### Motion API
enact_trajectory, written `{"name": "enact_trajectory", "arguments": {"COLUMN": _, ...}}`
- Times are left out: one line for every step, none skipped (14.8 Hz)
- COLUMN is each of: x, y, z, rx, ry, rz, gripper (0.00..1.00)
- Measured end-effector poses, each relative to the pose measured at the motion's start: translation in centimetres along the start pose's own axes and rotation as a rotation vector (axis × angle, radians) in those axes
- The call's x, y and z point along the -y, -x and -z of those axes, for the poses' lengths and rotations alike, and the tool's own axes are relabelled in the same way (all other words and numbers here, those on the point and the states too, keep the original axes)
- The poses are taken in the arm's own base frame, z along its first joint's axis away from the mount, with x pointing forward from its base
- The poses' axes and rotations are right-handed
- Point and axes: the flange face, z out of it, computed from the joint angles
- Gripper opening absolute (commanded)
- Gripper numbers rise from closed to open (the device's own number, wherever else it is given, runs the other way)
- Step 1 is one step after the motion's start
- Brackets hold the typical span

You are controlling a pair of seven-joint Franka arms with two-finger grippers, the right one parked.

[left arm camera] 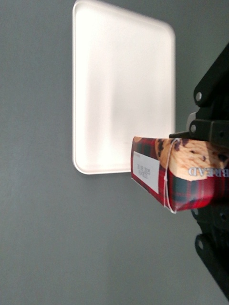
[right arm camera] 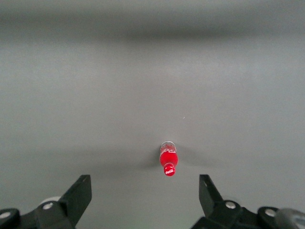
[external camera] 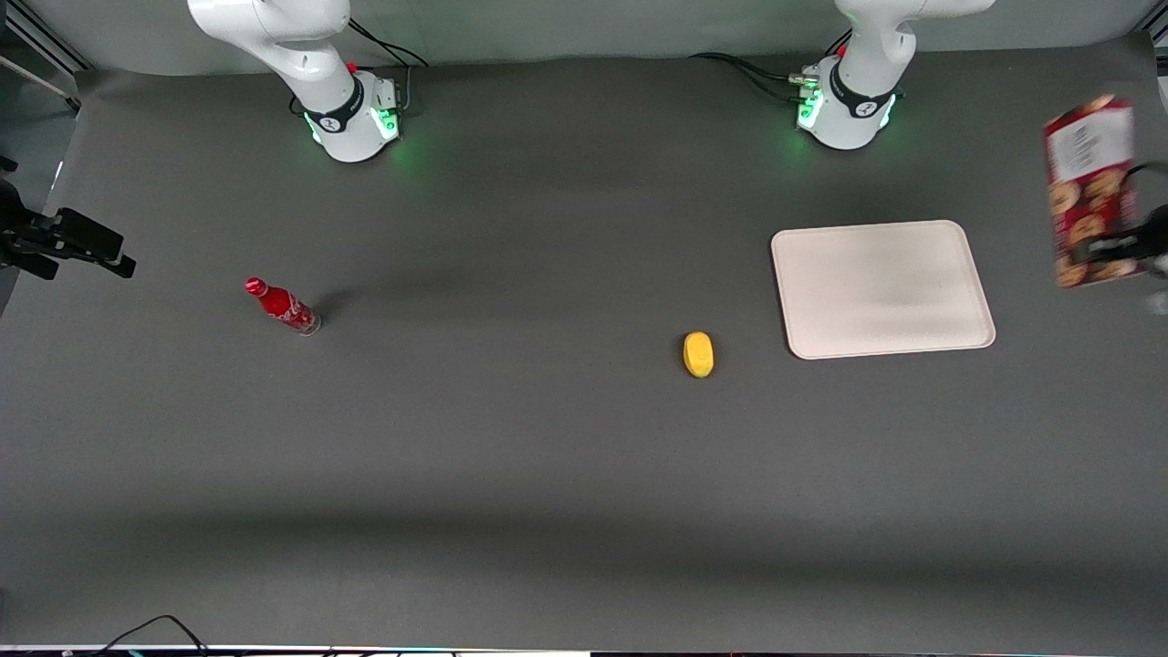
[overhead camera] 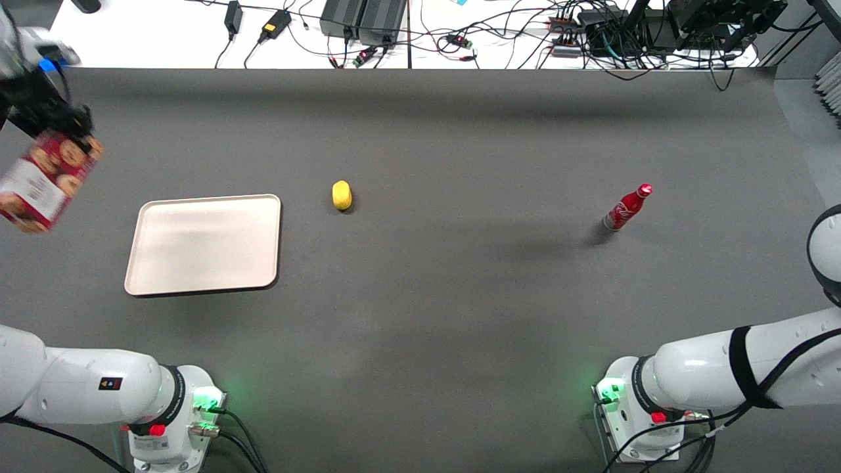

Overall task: Place red cookie box on tray
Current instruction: 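Carry the box over the white tray and lower it onto it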

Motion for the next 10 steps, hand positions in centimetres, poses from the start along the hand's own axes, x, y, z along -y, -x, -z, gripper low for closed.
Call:
{"name": "enact_trajectory", "arguments": {"x": -0.3, "y": -0.3, "z": -4.2, "rx": -0.014, "ry": -0.002, "rz": 0.004, "gripper": 0.00}}
{"name": "enact_trajectory", "arguments": {"x": -0.7, "y": -0.3, "z": -8.0, "rx": -0.025, "ry": -0.001, "rz": 0.007, "gripper": 0.00}}
{"name": "enact_trajectory", "arguments": {"x": -1.0, "y": -0.3, "z": -11.3, "rx": -0.031, "ry": 0.000, "rz": 0.011, "gripper": 0.00}}
{"name": "enact_trajectory", "arguments": {"x": -1.2, "y": -0.3, "z": -14.0, "rx": -0.034, "ry": -0.002, "rz": 0.013, "gripper": 0.00}}
{"name": "enact_trajectory", "arguments": {"x": -1.4, "y": -0.5, "z": -15.8, "rx": -0.040, "ry": -0.009, "rz": 0.014, "gripper": 0.00}}
{"name": "enact_trajectory", "arguments": {"x": -1.4, "y": -0.9, "z": -17.1, "rx": -0.048, "ry": -0.018, "rz": 0.014, "gripper": 0.00}}
{"name": "enact_trajectory", "arguments": {"x": -1.4, "y": -1.5, "z": -18.3, "rx": -0.061, "ry": -0.029, "rz": 0.013, "gripper": 0.00}}
{"name": "enact_trajectory", "arguments": {"x": -1.3, "y": -2.0, "z": -19.5, "rx": -0.076, "ry": -0.040, "rz": 0.012, "gripper": 0.00}}
{"name": "enact_trajectory", "arguments": {"x": -1.2, "y": -2.4, "z": -20.7, "rx": -0.089, "ry": -0.051, "rz": 0.011, "gripper": 0.52}}
{"name": "enact_trajectory", "arguments": {"x": -1.2, "y": -2.7, "z": -21.9, "rx": -0.096, "ry": -0.055, "rz": 0.015, "gripper": 1.00}}
